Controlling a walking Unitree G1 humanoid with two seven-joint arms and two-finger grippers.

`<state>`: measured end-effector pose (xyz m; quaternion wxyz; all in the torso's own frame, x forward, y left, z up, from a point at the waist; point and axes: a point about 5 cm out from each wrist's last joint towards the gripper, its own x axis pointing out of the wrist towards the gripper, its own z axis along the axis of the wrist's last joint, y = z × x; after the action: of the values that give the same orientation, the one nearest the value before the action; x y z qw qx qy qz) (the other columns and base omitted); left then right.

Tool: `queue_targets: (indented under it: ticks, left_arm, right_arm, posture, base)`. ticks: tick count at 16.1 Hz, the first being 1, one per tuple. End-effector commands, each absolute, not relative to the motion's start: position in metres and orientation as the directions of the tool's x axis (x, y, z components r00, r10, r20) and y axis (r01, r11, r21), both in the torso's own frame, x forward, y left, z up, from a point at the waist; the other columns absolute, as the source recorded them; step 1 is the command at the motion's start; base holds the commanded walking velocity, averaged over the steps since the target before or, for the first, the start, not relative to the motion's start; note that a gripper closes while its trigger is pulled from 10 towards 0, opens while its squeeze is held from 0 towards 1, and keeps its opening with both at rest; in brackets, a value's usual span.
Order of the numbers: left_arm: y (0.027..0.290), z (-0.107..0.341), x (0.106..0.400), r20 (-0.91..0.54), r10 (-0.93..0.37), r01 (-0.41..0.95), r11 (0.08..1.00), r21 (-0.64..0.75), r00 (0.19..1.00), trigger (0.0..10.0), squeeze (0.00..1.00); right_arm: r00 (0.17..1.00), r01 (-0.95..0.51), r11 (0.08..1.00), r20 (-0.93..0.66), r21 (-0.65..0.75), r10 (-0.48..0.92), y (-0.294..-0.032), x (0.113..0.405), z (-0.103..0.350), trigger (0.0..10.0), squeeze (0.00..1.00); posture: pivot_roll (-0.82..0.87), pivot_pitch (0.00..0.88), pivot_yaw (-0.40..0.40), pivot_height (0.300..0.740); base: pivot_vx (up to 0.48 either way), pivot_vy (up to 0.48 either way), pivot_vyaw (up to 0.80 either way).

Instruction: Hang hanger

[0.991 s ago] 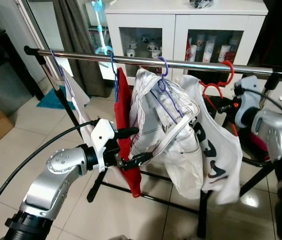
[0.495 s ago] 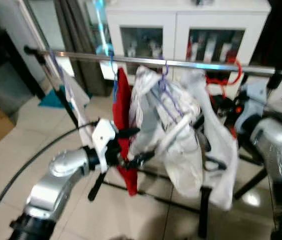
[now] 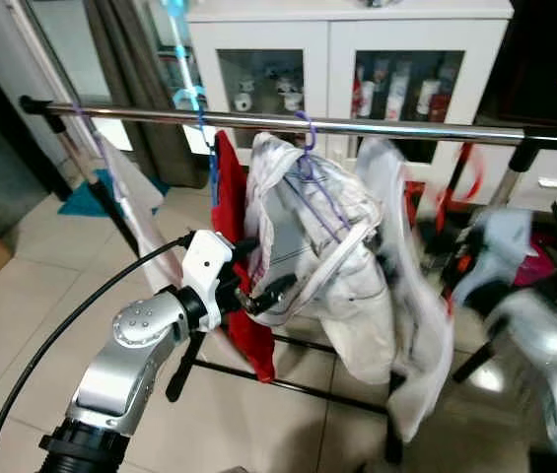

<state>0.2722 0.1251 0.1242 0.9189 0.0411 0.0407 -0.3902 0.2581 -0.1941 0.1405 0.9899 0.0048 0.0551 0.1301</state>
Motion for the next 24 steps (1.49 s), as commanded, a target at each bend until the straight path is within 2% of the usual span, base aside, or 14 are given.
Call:
queue_targets:
  ticks: [1, 2, 3, 6, 7, 8, 11, 14, 17, 24]
  left_arm:
    - [0.132, 0.124, 0.274, -0.112, -0.681, 0.69, 0.721, 0.063, 0.723, 10.0, 0.0]
    - [0.133, 0.122, 0.272, -0.114, -0.672, 0.681, 0.73, 0.062, 0.731, 10.0, 0.0]
    - [0.133, 0.119, 0.268, -0.118, -0.661, 0.669, 0.741, 0.056, 0.741, 10.0, 0.0]
    - [0.131, 0.116, 0.265, -0.118, -0.654, 0.662, 0.748, 0.048, 0.748, 10.0, 0.0]
    - [0.13, 0.116, 0.263, -0.111, -0.634, 0.641, 0.767, 0.038, 0.765, 10.0, 0.0]
    - [0.13, 0.116, 0.262, -0.108, -0.628, 0.634, 0.772, 0.034, 0.771, 10.0, 0.0]
    - [0.135, 0.112, 0.253, -0.114, -0.578, 0.584, 0.811, 0.028, 0.808, 10.0, 0.0]
    - [0.138, 0.113, 0.247, -0.116, -0.564, 0.57, 0.821, 0.028, 0.818, 10.0, 0.0]
    - [0.133, 0.115, 0.249, -0.118, -0.588, 0.595, 0.803, 0.029, 0.8, 10.0, 0.0]
    - [0.131, 0.119, 0.257, -0.124, -0.627, 0.634, 0.772, 0.032, 0.769, 10.0, 0.0]
  right_arm:
    - [0.962, -0.259, 0.966, -0.083, 0.017, 0.26, -0.187, 0.256, 0.146, 0.0, 0.0]
    - [0.972, -0.206, 0.977, -0.107, 0.048, 0.21, -0.183, 0.247, 0.137, 0.0, 0.0]
    - [0.978, -0.141, 0.989, -0.148, 0.045, 0.146, -0.179, 0.237, 0.125, 10.0, 0.0]
    - [0.976, -0.108, 0.992, -0.182, 0.068, 0.119, -0.174, 0.229, 0.117, 10.0, 0.0]
    - [0.98, -0.029, 0.998, -0.194, 0.049, 0.038, -0.178, 0.227, 0.115, 10.0, 0.0]
    - [0.981, -0.015, 0.999, -0.192, 0.043, 0.023, -0.178, 0.226, 0.116, 10.0, 0.0]
    - [0.975, 0.07, 0.997, -0.213, 0.018, -0.065, -0.183, 0.222, 0.116, 10.0, 0.0]
    - [0.968, 0.091, 0.995, -0.237, 0.031, -0.081, -0.179, 0.222, 0.114, 10.0, 0.0]
    - [0.974, 0.052, 0.996, -0.223, 0.066, -0.035, -0.172, 0.224, 0.117, 10.0, 0.0]
    - [0.972, 0.075, 0.989, -0.232, 0.124, -0.045, -0.167, 0.224, 0.117, 10.0, 0.0]
  posture:
    - [-0.14, 0.045, 0.113, 0.74]
    - [-0.14, 0.048, 0.106, 0.74]
    - [-0.14, 0.052, 0.103, 0.74]
    - [-0.15, 0.055, 0.099, 0.74]
    - [-0.14, 0.057, 0.072, 0.74]
    - [-0.14, 0.057, 0.072, 0.74]
    - [-0.1, 0.065, 0.002, 0.74]
    - [-0.09, 0.071, -0.012, 0.74]
    - [-0.12, 0.078, 0.027, 0.74]
    - [-0.12, 0.07, 0.065, 0.74]
  base:
    - [0.0, 0.0, 0.0]
    - [0.0, 0.0, 0.0]
    - [0.0, 0.0, 0.0]
    - [0.0, 0.0, -0.14]
    - [0.0, 0.0, -0.8]
    - [0.0, 0.0, -0.8]
    - [0.0, 0.0, -0.8]
    - [0.0, 0.0, -0.8]
    - [0.0, 0.0, -0.8]
    - [-0.276, 0.0, -0.11]
